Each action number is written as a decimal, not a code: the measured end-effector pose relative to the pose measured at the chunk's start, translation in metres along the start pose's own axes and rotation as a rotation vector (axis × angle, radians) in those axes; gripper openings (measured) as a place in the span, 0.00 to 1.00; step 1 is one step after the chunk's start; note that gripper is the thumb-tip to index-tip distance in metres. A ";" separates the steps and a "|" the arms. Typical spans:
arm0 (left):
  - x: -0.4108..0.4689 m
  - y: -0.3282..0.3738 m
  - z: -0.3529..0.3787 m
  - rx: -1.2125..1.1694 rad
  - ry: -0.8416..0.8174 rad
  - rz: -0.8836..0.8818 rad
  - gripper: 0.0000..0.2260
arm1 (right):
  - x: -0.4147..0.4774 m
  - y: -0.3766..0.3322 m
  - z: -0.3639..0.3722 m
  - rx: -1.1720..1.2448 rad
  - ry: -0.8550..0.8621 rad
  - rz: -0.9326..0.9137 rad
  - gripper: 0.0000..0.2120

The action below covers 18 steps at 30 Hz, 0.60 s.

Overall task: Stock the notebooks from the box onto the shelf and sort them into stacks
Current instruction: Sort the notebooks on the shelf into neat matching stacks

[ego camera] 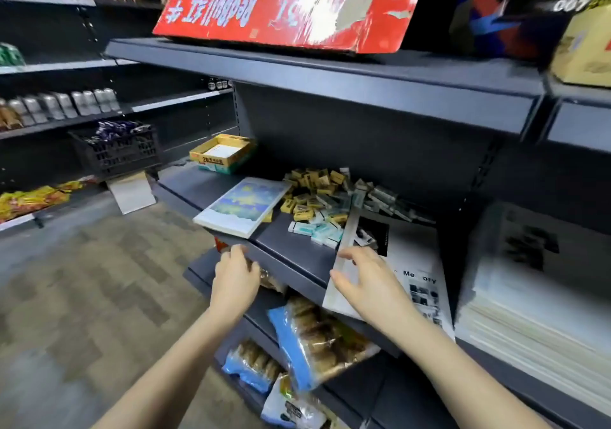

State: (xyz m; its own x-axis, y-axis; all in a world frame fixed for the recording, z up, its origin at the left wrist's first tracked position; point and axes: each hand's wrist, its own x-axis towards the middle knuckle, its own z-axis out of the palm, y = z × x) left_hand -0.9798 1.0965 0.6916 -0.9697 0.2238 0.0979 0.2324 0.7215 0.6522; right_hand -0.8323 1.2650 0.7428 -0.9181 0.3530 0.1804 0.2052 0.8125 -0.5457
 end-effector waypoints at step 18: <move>0.115 -0.024 -0.007 -1.043 0.139 -0.524 0.12 | 0.128 -0.070 0.114 0.508 -0.071 0.229 0.22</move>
State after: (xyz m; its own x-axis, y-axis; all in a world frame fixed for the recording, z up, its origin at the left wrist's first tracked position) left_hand -1.0969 1.1008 0.6922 -0.9433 -0.0608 -0.3263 -0.3092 -0.1965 0.9305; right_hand -1.0025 1.2002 0.7109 -0.8934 0.4480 -0.0348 0.2290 0.3873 -0.8930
